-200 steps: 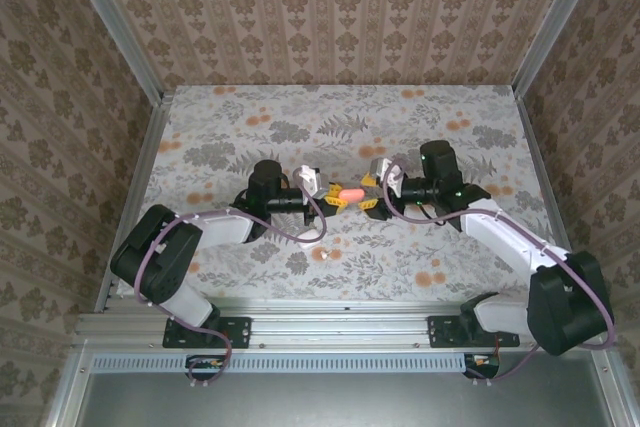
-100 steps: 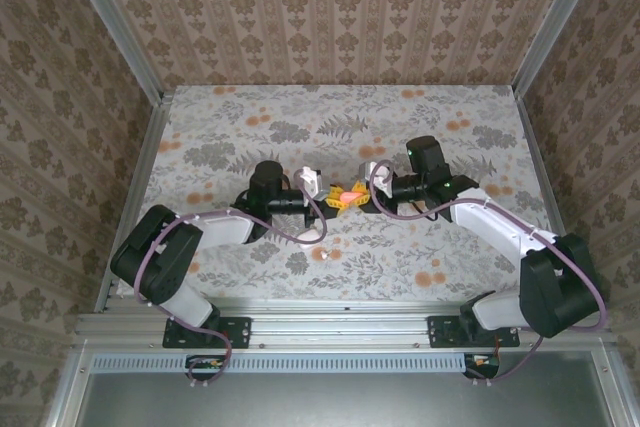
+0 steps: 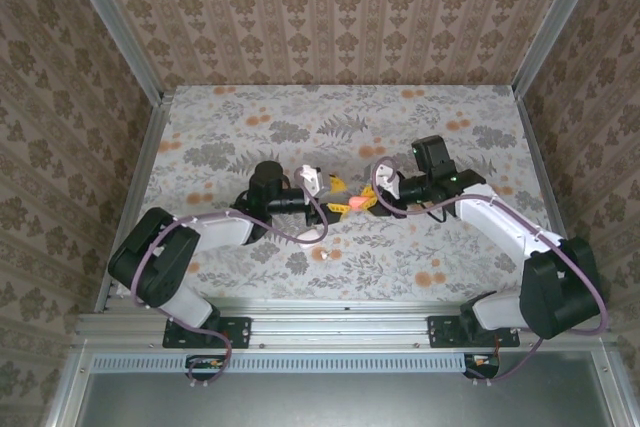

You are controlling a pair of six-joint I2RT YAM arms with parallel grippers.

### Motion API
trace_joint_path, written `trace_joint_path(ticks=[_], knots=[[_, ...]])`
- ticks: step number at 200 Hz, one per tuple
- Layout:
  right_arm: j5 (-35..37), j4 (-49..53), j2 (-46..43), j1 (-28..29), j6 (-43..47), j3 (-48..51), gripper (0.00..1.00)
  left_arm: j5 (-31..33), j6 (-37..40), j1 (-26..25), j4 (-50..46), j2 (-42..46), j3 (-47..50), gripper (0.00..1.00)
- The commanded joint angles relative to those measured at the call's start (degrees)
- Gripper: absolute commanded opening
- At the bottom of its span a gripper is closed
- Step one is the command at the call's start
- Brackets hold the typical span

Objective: Insert the wireless bluetooth earbuds into the charging case

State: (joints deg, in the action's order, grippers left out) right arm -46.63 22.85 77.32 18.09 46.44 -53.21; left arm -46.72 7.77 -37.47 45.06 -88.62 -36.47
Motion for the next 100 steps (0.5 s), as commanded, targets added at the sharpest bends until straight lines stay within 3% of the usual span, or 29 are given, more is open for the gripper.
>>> trace_joint_path(ticks=[1, 43, 100], knots=[[2.84, 13.31, 0.19, -1.76, 1.03, -4.19, 0.18, 6.13, -4.76, 0.12, -2.05, 1.9, 0.57, 0.66], [9.44, 28.22, 7.08, -3.78, -1.56, -11.89, 0.19, 9.19, -15.17, 0.12, -8.29, 3.33, 0.12, 0.69], [13.3, 36.06, 18.56, -6.66, -6.83, -21.37, 0.19, 19.36, -21.63, 0.03, -33.84, 9.39, -6.67, 0.7]])
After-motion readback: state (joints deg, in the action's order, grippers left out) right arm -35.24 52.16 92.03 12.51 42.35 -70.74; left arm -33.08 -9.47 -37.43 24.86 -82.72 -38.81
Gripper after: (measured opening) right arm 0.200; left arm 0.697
